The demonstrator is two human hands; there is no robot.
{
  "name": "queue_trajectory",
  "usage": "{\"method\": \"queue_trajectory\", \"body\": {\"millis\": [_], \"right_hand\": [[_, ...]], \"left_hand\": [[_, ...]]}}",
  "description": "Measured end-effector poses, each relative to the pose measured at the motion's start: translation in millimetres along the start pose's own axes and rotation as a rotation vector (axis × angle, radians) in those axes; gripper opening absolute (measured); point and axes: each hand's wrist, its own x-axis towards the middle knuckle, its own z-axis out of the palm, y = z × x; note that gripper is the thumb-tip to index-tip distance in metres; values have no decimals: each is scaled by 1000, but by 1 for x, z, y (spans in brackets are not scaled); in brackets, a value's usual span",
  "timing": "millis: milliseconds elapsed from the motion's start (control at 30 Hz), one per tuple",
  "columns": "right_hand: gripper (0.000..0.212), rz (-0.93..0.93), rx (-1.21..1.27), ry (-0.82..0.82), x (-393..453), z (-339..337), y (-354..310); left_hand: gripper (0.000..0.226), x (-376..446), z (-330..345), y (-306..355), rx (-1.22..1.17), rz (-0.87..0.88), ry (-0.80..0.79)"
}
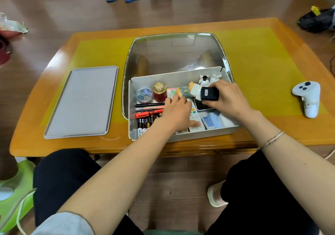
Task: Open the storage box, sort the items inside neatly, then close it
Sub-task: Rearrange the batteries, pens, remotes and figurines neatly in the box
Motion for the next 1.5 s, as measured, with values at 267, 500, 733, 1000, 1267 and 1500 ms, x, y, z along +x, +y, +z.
{"method": "queue_trajectory", "body": {"millis": [267, 500, 733, 1000, 1267, 1500], "right_hand": [[50, 12, 59, 61, -1, -1, 3], [50, 9, 69, 55, 0, -2, 1], [52, 15, 61, 49, 0, -7, 2], [52, -120, 139, -17, 4, -15, -31], [50, -226, 204, -1, 10, -10, -55], [44, -14, 129, -174, 11, 10, -67]], "left_hand": [[93, 10, 12, 7, 105, 8, -96], [93, 9, 15, -2, 51, 46, -103], [83, 7, 8, -7, -140, 29, -51], [42, -20, -22, -38, -1043, -137, 217], [15, -38, -24, -50, -1261, -218, 250], [18, -66, -10, -75, -1128, -464, 684]]}}
